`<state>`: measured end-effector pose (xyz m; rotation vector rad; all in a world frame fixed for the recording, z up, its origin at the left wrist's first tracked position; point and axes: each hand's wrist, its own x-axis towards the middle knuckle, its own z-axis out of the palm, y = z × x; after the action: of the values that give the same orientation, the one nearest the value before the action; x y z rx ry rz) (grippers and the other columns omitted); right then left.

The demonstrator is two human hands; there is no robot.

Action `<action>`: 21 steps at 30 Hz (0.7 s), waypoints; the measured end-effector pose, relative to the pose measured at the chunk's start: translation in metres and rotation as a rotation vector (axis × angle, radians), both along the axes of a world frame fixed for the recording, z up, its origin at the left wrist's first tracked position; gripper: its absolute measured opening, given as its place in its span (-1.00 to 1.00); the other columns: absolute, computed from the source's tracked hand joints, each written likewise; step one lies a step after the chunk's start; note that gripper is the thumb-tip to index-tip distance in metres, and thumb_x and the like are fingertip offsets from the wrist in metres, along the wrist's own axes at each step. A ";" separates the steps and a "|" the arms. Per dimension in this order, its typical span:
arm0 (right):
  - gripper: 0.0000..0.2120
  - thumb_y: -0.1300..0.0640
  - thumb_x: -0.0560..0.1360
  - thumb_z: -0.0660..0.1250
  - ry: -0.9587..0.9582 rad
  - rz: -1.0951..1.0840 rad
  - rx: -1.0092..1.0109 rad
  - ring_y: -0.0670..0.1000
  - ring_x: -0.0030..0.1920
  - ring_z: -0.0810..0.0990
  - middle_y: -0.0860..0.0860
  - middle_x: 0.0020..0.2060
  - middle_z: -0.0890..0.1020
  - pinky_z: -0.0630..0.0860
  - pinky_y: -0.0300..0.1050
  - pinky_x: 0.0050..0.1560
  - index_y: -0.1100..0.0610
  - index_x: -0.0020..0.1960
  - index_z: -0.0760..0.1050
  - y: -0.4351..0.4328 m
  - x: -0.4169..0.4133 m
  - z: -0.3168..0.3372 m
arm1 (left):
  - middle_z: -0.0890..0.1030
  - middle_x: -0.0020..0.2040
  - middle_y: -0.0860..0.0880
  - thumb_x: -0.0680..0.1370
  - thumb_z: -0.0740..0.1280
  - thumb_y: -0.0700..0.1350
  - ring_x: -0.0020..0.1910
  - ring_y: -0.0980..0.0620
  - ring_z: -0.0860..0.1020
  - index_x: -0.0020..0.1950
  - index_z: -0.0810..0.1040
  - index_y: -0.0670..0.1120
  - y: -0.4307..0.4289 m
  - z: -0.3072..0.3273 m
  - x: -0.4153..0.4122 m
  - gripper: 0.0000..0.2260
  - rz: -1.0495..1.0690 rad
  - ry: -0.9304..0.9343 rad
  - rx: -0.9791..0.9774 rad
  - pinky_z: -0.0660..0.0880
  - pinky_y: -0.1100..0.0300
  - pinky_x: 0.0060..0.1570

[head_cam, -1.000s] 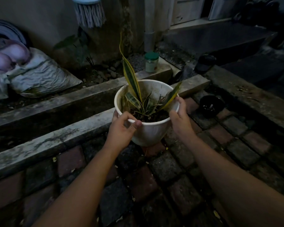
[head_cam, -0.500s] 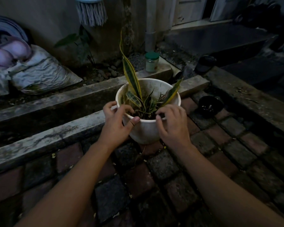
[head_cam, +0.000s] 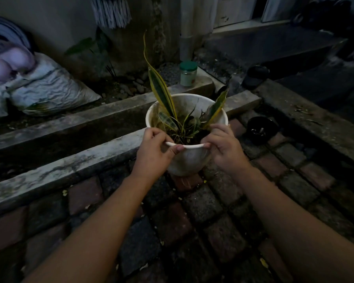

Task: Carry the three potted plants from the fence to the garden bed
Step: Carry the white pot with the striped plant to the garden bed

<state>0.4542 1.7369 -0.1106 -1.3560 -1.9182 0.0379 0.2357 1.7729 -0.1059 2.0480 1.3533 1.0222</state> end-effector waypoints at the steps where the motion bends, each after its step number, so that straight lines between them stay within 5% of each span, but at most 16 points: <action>1: -0.88 0.37 0.49 0.36 -0.001 0.018 -0.016 0.36 0.23 0.51 0.15 -0.19 0.69 0.26 -0.16 0.34 0.30 -0.14 0.67 0.000 0.001 0.001 | 0.39 0.07 0.05 0.49 0.51 0.03 0.00 0.15 0.45 -0.06 0.59 -0.02 -0.001 0.000 0.001 -0.83 -0.004 -0.010 0.004 0.37 0.43 -0.06; 6: -0.89 0.37 0.51 0.37 -0.023 -0.030 -0.091 0.31 0.35 0.45 0.14 -0.12 0.70 0.14 0.08 0.41 0.28 -0.08 0.68 -0.003 0.002 0.005 | 0.36 0.13 0.01 0.54 0.45 0.07 0.07 0.10 0.44 0.01 0.61 -0.11 -0.003 -0.002 0.002 -0.75 -0.028 0.023 0.017 0.42 0.21 0.08; 10: -0.84 0.24 0.51 0.30 -0.130 -0.085 -0.063 0.25 0.13 0.58 0.10 -0.16 0.69 0.19 0.35 0.39 0.22 -0.10 0.66 -0.008 -0.006 0.007 | 0.33 0.33 -0.08 0.58 0.36 0.16 0.37 -0.08 0.34 0.16 0.61 -0.01 -0.006 -0.007 0.001 -0.71 -0.043 0.089 0.002 0.29 0.06 0.35; 13: -0.83 0.21 0.52 0.28 -0.124 -0.087 -0.075 0.20 0.01 0.58 0.09 -0.17 0.67 0.18 0.40 0.40 0.20 -0.07 0.65 -0.008 -0.005 0.006 | 0.29 0.38 -0.04 0.56 0.24 0.30 0.39 -0.07 0.18 0.16 0.58 0.08 -0.008 -0.009 -0.001 -0.64 -0.013 0.160 0.024 0.16 0.08 0.30; 21: -0.86 0.27 0.47 0.32 -0.066 -0.100 -0.054 0.23 -0.06 0.59 0.11 -0.23 0.67 0.21 0.44 0.38 0.21 -0.13 0.66 -0.003 -0.006 0.002 | 0.44 0.22 -0.02 0.55 0.26 0.29 0.31 -0.10 0.24 0.13 0.62 0.07 -0.008 -0.009 0.000 -0.63 0.035 0.205 0.090 0.34 -0.01 0.24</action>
<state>0.4481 1.7343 -0.1085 -1.5037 -1.9131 -0.0043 0.2361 1.7649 -0.1150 2.2552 1.4733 0.9232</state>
